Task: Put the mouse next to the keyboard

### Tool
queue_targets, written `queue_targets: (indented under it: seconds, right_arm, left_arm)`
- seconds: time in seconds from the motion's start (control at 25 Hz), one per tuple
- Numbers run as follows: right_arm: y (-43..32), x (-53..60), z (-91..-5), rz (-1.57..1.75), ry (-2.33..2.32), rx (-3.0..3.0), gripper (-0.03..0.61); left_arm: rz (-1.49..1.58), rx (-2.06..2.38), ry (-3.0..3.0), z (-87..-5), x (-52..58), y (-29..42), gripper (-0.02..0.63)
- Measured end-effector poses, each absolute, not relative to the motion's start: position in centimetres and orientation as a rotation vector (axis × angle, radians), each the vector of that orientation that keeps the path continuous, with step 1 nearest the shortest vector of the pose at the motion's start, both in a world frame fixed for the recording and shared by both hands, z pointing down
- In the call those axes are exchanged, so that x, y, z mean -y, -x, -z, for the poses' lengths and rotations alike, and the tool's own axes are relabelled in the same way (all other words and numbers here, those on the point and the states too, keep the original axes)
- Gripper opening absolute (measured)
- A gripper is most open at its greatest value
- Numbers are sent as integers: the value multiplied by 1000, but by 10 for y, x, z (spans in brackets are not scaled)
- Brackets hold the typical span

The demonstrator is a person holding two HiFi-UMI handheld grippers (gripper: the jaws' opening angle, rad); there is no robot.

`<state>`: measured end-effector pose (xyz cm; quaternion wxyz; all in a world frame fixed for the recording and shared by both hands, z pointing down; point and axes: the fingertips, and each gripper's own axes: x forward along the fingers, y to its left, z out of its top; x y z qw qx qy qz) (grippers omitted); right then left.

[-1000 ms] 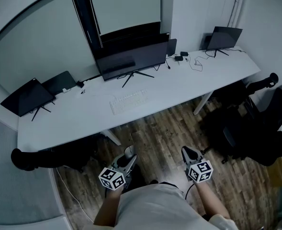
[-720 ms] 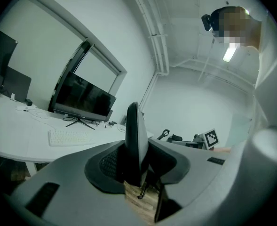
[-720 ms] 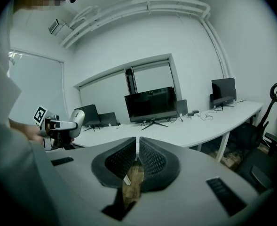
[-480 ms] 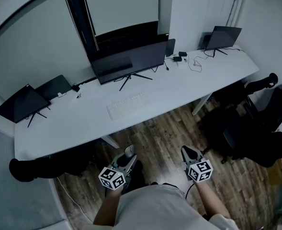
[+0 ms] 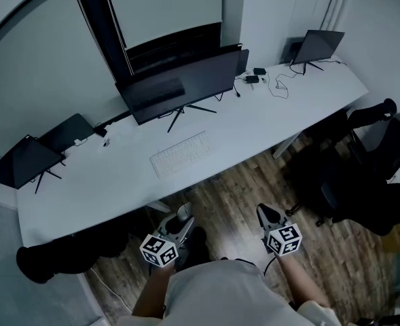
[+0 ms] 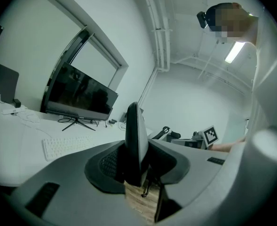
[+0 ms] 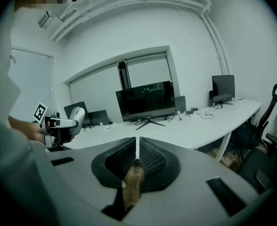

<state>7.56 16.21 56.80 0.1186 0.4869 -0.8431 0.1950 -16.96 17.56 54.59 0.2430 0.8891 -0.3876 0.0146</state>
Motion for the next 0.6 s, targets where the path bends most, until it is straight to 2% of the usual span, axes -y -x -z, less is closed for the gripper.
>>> queue_targets:
  seconds: [0.6]
  right_arm:
    - [-47,-95,-564,-569,-1532,2357,41]
  left_arm:
    - [-67,909,-2466,-551,-81,199,147]
